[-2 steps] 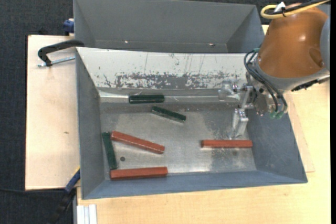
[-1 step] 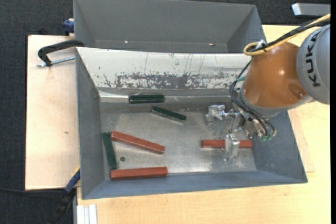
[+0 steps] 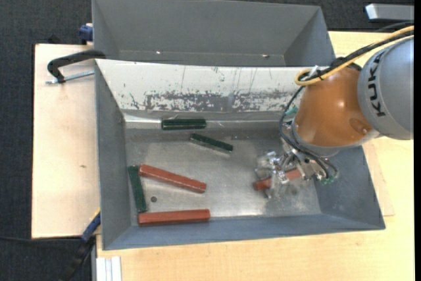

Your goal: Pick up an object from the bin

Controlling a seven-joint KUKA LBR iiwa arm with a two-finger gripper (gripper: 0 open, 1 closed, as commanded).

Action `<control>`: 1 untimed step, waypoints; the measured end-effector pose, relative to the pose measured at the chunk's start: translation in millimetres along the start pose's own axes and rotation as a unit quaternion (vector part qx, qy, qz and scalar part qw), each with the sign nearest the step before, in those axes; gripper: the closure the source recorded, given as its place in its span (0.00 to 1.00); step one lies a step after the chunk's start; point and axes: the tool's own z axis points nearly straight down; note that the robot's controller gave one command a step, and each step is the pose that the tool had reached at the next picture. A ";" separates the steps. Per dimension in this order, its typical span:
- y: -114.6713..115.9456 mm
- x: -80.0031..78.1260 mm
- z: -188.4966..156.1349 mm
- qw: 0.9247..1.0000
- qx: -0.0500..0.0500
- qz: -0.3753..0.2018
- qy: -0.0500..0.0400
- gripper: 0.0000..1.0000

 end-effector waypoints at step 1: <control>0.0 0.0 0.0 1.000 0.000 0.000 0.000 1.00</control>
Offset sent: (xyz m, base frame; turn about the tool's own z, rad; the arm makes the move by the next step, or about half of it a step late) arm 0.0007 0.0354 0.1803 0.0078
